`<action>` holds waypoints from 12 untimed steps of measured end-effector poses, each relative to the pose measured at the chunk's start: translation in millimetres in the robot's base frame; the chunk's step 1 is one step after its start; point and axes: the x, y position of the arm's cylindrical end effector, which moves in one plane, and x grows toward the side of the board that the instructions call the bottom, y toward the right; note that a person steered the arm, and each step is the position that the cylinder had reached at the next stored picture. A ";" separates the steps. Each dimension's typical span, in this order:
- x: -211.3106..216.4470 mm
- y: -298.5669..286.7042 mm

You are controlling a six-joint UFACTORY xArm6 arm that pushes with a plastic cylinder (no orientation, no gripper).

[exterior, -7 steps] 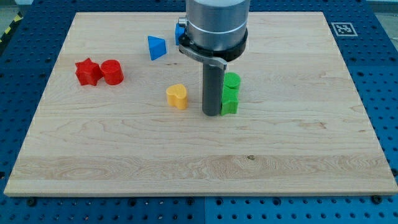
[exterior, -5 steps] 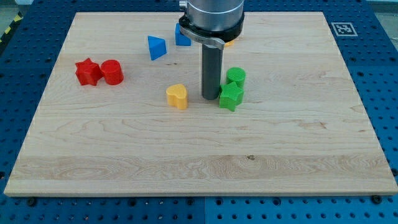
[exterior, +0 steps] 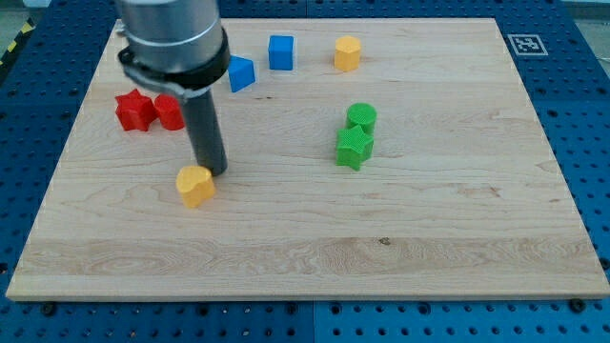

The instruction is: Push the heart towards the bottom left corner of the board

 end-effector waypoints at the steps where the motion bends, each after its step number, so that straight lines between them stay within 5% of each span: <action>1: 31.3 -10.2; 3: 89.1 -50.9; 9: 129.0 -24.1; 12: 128.4 -143.7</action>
